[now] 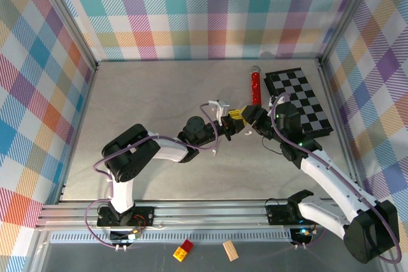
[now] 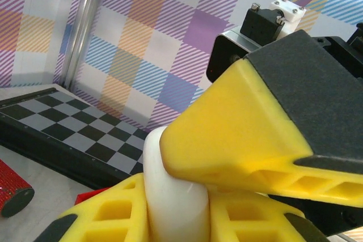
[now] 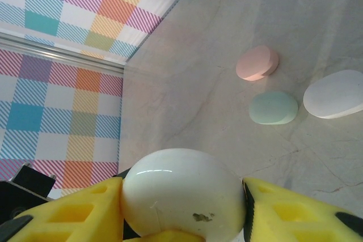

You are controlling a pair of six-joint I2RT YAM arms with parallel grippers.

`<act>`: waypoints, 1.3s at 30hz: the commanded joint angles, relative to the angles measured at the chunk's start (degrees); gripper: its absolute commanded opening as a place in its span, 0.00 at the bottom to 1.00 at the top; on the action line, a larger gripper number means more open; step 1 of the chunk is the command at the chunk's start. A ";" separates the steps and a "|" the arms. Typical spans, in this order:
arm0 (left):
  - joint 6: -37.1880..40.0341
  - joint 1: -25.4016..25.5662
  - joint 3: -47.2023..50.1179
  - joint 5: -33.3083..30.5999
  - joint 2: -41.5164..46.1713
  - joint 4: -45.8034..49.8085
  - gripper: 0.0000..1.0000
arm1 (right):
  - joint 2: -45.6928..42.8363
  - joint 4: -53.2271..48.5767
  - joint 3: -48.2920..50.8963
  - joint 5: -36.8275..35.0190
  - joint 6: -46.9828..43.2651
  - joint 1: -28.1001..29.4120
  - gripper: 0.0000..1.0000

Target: Insert the wireless bluetooth earbuds into the charging case

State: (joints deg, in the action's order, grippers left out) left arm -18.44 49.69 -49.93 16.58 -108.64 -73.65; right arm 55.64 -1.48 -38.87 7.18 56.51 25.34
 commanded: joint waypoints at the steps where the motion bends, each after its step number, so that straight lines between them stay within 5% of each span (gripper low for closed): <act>1: 0.98 0.39 -0.56 2.20 0.61 -3.04 0.17 | -1.01 0.14 -0.15 0.85 -2.06 0.03 0.51; 8: 4.12 -3.32 2.94 10.95 4.81 -0.73 0.16 | -3.88 -9.06 -5.28 -2.39 -17.06 -0.03 0.76; 16: 13.69 -9.15 3.27 33.00 15.05 19.35 0.16 | -3.65 -24.33 -14.25 11.24 -51.28 -0.03 0.76; 21: 14.41 -12.44 3.08 42.61 18.55 25.82 0.16 | -1.24 -34.31 -18.98 23.18 -64.21 -0.04 0.73; 29: 20.65 -13.37 -0.10 47.50 23.91 42.32 0.18 | 3.51 -35.41 -21.50 36.68 -68.18 -0.03 0.50; 39: 26.02 -13.31 -1.53 49.23 27.15 50.84 0.17 | 8.84 -34.56 -22.89 39.62 -71.08 -0.03 0.45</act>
State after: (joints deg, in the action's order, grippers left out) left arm 5.26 36.53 -49.82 62.94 -83.13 -25.02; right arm 63.75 -36.12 -60.07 43.72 -11.73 25.30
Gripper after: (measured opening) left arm 0.205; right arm 0.454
